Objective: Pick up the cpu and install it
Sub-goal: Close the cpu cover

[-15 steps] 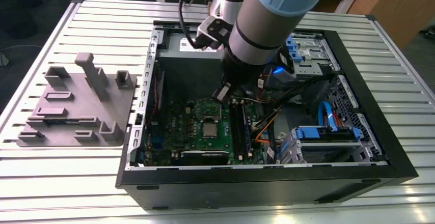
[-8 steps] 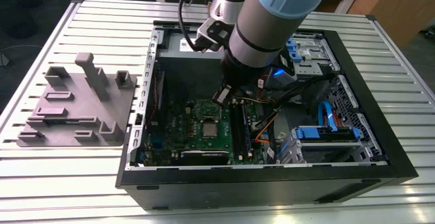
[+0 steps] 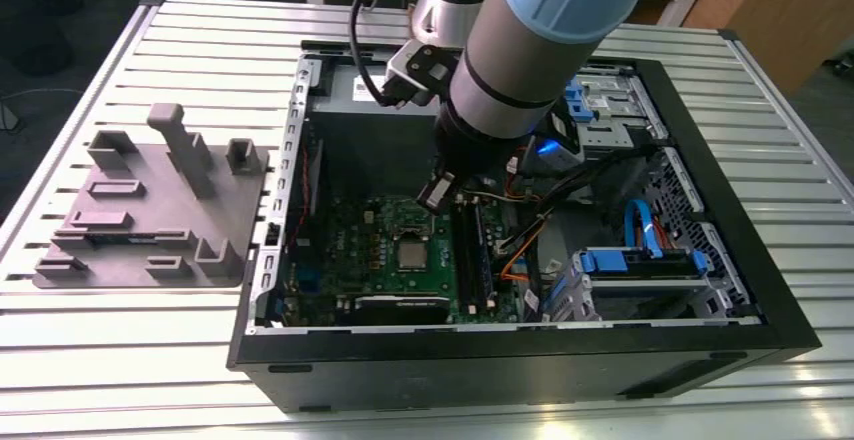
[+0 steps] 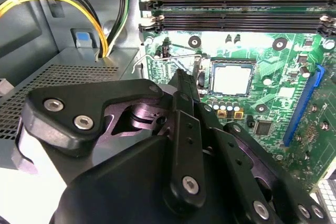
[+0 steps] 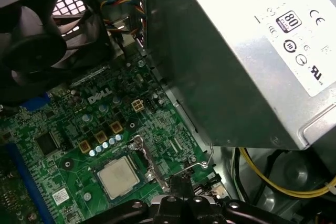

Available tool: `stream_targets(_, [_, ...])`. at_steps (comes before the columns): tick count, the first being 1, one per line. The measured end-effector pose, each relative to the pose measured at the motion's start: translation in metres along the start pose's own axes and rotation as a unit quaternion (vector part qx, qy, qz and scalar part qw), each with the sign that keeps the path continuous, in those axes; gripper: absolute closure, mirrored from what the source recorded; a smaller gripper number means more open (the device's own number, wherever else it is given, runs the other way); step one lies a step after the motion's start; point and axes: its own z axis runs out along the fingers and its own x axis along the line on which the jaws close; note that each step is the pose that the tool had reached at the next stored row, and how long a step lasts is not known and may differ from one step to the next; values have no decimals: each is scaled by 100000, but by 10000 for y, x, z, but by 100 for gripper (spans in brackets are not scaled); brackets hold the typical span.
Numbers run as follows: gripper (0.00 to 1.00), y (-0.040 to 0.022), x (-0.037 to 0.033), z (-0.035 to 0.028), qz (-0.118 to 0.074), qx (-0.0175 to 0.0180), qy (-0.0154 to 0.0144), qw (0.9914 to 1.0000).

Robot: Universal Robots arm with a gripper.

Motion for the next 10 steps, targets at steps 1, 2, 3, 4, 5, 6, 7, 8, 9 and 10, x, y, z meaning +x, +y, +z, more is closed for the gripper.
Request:
stream_targets(1, [90, -4, 6, -1, -15, -2, 3, 100000])
stream_targets(2, [90, -9, 13, -3, -27, -3, 4, 100000])
stream_targets(3, [90, -13, 20, -4, -39, -2, 7, 100000])
stream_targets(4, [90, -18, 28, -7, -50, 0, 17, 100000])
stream_targets(5, [90, -23, 36, -8, -69, -2, 21, 100000])
stream_targets(6, [90, -29, 45, -10, -86, -2, 29, 100000])
stream_targets(7, [90, -35, 54, -12, -105, 0, 36, 100000])
stream_targets(8, [90, -41, 64, -15, -125, 0, 49, 100000])
stream_targets(9, [90, -46, 73, -17, -143, 5, 58, 100000])
stream_targets(10, [90, -51, 81, -19, -160, 7, 70, 100000])
